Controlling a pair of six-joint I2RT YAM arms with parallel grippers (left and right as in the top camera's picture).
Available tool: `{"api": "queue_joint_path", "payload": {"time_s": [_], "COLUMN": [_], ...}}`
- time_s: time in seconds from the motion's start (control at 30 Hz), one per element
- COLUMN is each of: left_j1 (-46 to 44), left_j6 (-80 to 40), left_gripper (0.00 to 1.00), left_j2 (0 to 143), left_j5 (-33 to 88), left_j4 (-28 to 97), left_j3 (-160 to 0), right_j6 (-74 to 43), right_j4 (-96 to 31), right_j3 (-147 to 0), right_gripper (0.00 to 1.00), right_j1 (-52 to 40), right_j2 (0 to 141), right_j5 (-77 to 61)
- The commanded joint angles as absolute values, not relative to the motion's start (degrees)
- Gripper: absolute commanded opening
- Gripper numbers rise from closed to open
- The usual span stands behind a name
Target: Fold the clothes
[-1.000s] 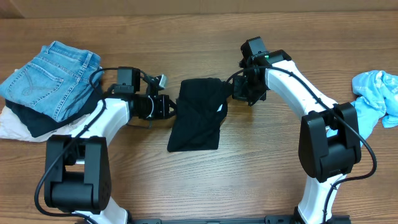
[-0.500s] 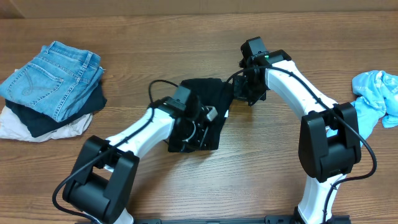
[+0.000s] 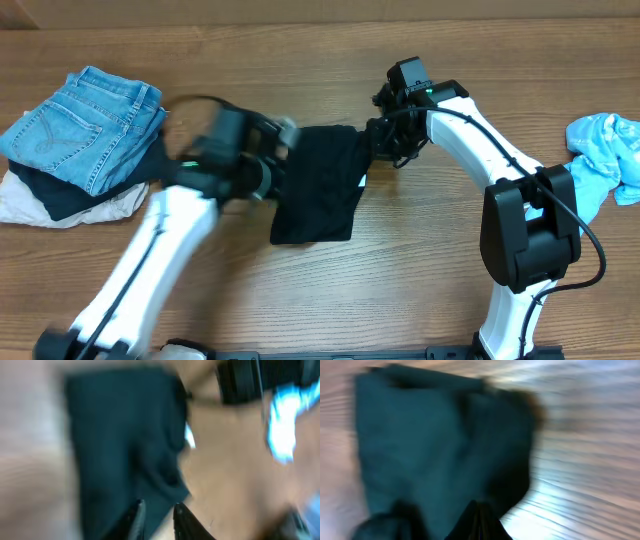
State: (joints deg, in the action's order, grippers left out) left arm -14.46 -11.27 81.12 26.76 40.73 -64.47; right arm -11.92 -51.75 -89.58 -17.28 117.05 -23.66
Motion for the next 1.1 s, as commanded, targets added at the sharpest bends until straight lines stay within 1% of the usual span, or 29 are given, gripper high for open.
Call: {"api": "queue_joint_path", "payload": {"time_s": [0.0, 0.07, 0.17, 0.3, 0.37, 0.43, 0.5, 0.53, 0.63, 0.7, 0.83, 0.93, 1.0, 1.07], "left_j1": [-5.6, -3.9, -4.6, -6.6, -6.9, -6.9, -7.0, -7.1, -7.1, -7.1, -7.1, -7.1, -6.8, -5.8], "left_j6": [-11.2, -9.6, -8.7, -8.8, -9.1, -10.4, -10.9, -10.9, -10.9, -10.9, -10.9, -10.9, -10.4, -10.3], "left_gripper": [0.29, 0.29, 0.27, 0.25, 0.21, 0.20, 0.22, 0.24, 0.24, 0.24, 0.24, 0.23, 0.24, 0.24], "left_j2": [78.5, 81.1, 89.2, 101.8, 106.8, 109.5, 110.6, 110.6, 110.6, 110.6, 110.6, 110.6, 110.5, 110.0], "left_j5": [20.2, 20.2, 21.6, 25.4, 31.0, 34.4, 34.3, 33.8, 32.8, 32.8, 32.8, 32.9, 32.9, 33.6], "left_j4": [39.6, 39.9, 39.0, 32.1, 28.2, 25.8, 24.5, 24.5, 24.7, 25.0, 25.6, 25.2, 25.5, 27.2], "left_j3": [-65.5, -65.0, -64.8, -64.8, -64.8, -64.8, -64.8, -64.8, -64.8, -64.8, -64.8, -64.8, -65.7, -67.9], "right_j6": [-10.0, -10.0, -10.5, -10.7, -10.8, -12.6, -12.7, -14.6, -22.8, -25.7, -25.8, -25.5, -25.1, -20.5], "right_j4": [-48.4, -45.5, -44.0, -46.0, -47.8, -50.4, -53.8, -56.5, -63.7, -69.8, -81.2, -86.7, -87.7, -84.0], "right_j3": [-90.1, -90.1, -90.1, -90.1, -90.1, -90.1, -90.0, -90.0, -90.0, -90.0, -90.0, -90.1, -90.1, -90.1], "right_gripper": [0.04, 0.05, 0.05, 0.05, 0.04, 0.04, 0.04, 0.04, 0.04, 0.04, 0.04, 0.04, 0.04, 0.04], "right_j1": [-18.1, -19.3, -22.2, -28.2, -31.5, -34.0, -36.1, -37.0, -37.2, -35.6, -34.0, -34.1, -34.1, -34.2], "right_j2": [111.9, 111.1, 111.2, 111.7, 112.0, 112.2, 112.5, 112.8, 114.1, 115.1, 115.1, 115.0, 113.2, 110.1], "right_j5": [-36.2, -39.0, -38.9, -33.3, -28.2, -23.9, -19.1, -13.3, 4.4, 9.6, 6.3, 6.3, 6.2, 1.3]}}
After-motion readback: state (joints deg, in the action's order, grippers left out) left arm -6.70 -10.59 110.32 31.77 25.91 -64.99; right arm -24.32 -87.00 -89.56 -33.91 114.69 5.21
